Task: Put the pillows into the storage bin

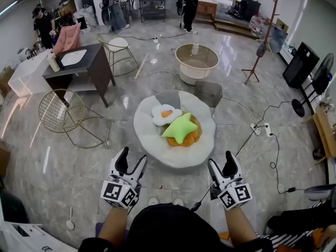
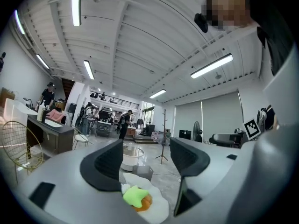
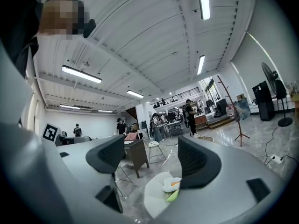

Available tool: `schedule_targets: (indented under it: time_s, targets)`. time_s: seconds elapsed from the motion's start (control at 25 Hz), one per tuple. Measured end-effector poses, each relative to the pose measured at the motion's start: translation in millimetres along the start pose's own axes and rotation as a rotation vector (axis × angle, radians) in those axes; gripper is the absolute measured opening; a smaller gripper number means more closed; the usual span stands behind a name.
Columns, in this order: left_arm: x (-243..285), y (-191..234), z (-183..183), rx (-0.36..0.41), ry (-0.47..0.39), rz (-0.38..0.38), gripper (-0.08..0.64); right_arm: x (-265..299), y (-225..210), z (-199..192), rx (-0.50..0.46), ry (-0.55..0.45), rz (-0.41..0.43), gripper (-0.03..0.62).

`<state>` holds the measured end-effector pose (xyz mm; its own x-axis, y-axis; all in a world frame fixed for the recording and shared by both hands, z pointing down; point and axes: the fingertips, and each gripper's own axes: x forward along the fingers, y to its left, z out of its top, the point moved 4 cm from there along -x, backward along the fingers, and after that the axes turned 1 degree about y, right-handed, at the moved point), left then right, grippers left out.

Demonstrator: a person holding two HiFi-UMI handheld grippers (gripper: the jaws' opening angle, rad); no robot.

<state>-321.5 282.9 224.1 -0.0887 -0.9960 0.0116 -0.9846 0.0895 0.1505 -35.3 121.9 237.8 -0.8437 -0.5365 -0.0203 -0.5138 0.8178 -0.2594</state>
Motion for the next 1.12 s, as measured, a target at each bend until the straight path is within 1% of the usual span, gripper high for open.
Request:
schedule_targets:
  time_s: [0.08, 0.28, 0.52, 0.68, 0.84, 1.12]
  targets:
    - [3, -6, 0, 0.013, 0.006, -0.002, 0.321, 1, -2, 1, -0.016, -0.001, 0.003, 0.353]
    - [15, -26, -3, 0.032, 0.02, -0.009, 0.327, -4, -14, 5, -0.055, 0.004, 0.01, 0.354]
    - [28, -55, -6, 0.045, 0.025, -0.02, 0.339, -21, -41, 8, -0.05, 0.001, -0.015, 0.354]
    - [30, -70, -7, 0.04, 0.025, -0.013, 0.342, -32, -63, 5, -0.018, 0.019, -0.029, 0.353]
    - [34, -72, -10, 0.045, 0.04, -0.014, 0.342, -38, -76, 5, -0.007, 0.037, -0.041, 0.351]
    - [58, -70, -15, 0.027, 0.04, -0.05, 0.342, -30, -90, 0, 0.021, 0.047, -0.057, 0.335]
